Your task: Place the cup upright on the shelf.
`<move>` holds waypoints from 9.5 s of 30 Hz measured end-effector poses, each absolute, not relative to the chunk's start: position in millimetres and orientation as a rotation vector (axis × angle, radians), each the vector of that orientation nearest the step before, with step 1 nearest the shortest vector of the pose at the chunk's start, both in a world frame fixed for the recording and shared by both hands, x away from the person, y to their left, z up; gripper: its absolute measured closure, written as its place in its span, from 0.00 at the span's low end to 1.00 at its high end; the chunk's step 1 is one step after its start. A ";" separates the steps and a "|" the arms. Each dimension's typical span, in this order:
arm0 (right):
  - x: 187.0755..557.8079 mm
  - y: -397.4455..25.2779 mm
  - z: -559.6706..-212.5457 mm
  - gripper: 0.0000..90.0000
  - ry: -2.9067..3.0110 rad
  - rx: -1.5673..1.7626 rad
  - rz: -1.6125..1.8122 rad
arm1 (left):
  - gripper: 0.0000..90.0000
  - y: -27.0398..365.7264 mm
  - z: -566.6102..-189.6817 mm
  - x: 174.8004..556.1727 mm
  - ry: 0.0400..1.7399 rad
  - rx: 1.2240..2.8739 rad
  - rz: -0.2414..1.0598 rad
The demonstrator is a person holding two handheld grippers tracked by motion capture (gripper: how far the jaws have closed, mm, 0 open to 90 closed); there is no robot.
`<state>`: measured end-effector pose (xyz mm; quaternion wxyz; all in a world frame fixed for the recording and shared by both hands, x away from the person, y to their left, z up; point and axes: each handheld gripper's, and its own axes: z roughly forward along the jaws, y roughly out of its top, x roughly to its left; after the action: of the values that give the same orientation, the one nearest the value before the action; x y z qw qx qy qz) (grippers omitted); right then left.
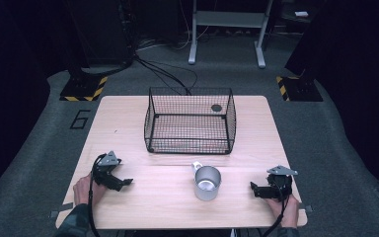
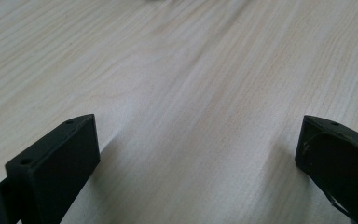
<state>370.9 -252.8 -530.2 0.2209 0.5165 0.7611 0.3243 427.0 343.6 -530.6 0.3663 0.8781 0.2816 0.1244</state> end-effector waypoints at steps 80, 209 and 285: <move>328.8 -125.2 -439.8 0.00 2.347 1.101 1.257 | 0.00 345.4 -530.5 429.7 0.710 2.262 0.308; 410.7 -96.0 -355.3 0.06 2.394 1.014 1.168 | 0.00 345.6 -530.5 430.0 0.707 2.262 0.309; 547.8 -54.4 -339.5 0.06 2.373 1.167 1.072 | 0.00 345.8 -530.7 430.4 0.704 2.260 0.308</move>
<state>547.8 -54.4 -339.5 0.1436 0.4049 0.8229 0.3719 430.4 345.8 -530.7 0.3686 0.8801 0.2741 0.1198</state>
